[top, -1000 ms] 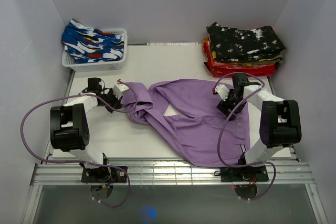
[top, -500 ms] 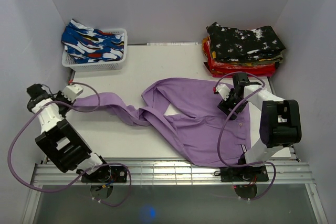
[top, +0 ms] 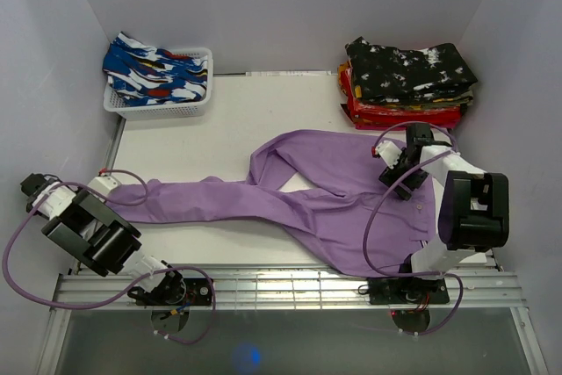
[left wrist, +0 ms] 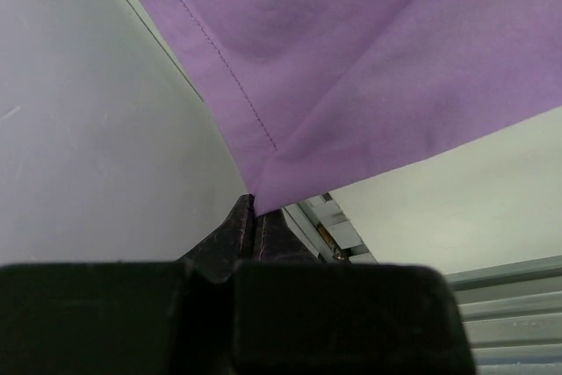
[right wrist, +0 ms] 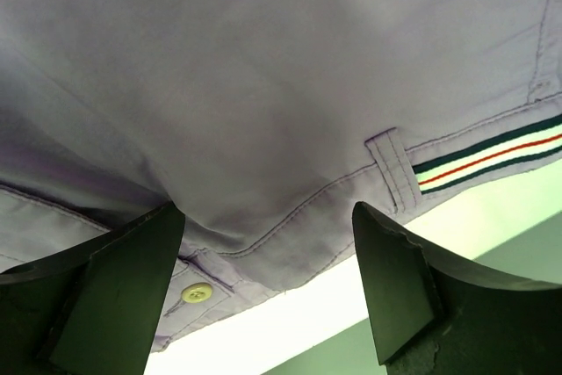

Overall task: Fold and stack the trousers
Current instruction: Flatten the trousers out

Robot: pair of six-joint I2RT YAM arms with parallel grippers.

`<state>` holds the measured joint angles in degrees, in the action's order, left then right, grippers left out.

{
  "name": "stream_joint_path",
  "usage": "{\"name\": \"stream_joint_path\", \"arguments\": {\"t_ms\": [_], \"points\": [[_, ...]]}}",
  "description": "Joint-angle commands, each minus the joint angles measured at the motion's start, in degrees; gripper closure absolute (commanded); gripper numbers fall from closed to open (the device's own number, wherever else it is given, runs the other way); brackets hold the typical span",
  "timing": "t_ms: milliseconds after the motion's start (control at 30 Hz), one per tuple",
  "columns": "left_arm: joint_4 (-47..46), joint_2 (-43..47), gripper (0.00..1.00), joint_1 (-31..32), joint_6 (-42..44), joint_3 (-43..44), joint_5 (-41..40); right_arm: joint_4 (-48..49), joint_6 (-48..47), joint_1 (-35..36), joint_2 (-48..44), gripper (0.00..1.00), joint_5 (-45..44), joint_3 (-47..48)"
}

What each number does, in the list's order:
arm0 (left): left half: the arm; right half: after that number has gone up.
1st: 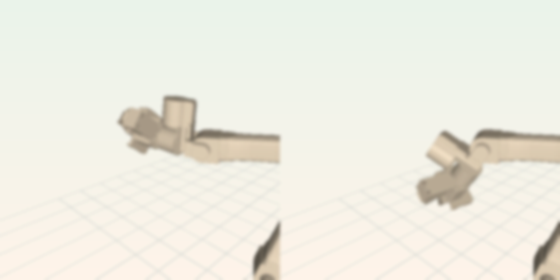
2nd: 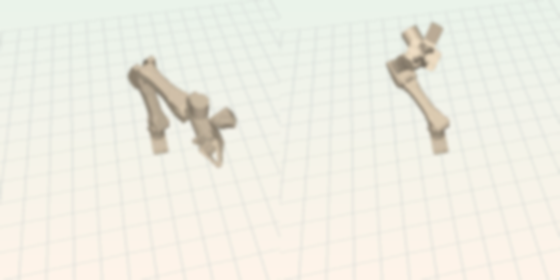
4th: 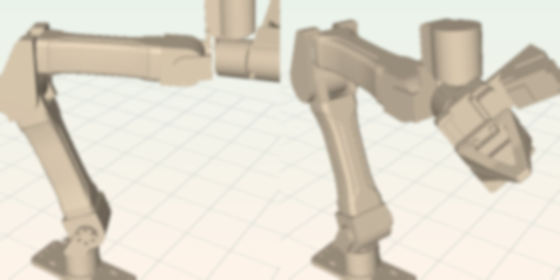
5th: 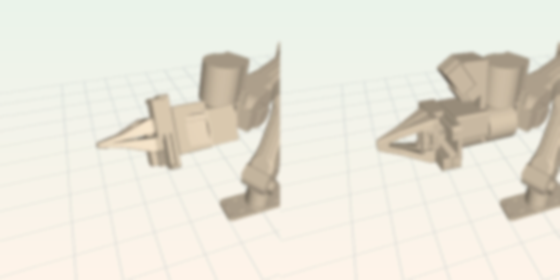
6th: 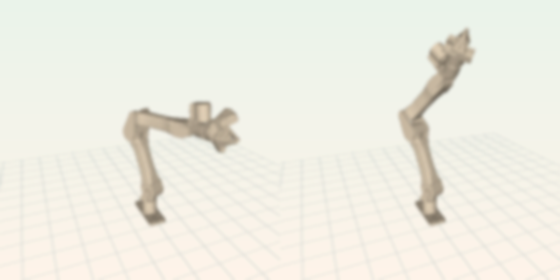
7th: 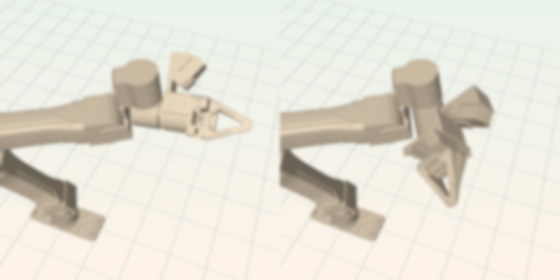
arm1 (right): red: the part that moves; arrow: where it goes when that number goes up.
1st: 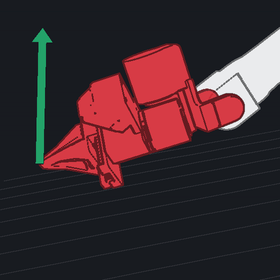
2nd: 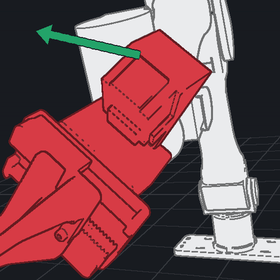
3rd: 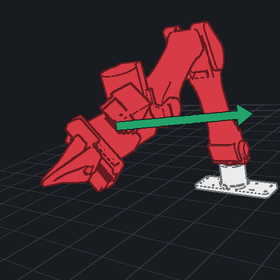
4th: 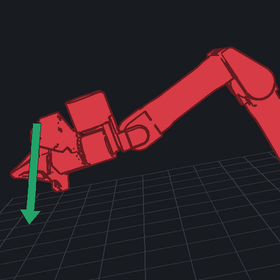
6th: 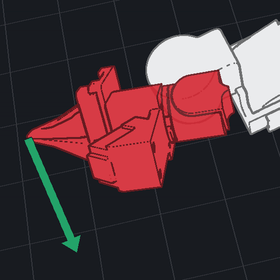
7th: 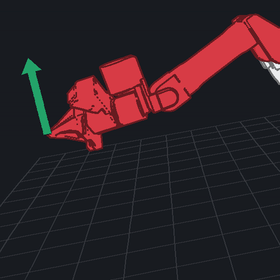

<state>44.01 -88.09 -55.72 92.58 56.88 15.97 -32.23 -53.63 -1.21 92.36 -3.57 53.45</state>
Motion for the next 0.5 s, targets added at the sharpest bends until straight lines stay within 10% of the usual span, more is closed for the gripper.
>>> {"name": "stream_joint_path", "arguments": {"t_ms": [0, 367, 467], "points": [[-3.57, 0.03, 1.00, -0.79, 3.67, -0.81, -2.17, 1.11, -5.78, -3.61, -0.59, 0.17, -5.04, -3.61], [15.91, 3.89, 1.00, -3.25, 24.74, -3.79, -9.44, 0.94, -8.69, -8.37, -1.74, 0.15, -4.86, -3.44], [15.76, 5.82, 0.79, -3.25, 24.59, -4.59, -8.33, 0.68, -8.69, -8.37, -2.09, 0.14, -3.99, -3.27]]}}
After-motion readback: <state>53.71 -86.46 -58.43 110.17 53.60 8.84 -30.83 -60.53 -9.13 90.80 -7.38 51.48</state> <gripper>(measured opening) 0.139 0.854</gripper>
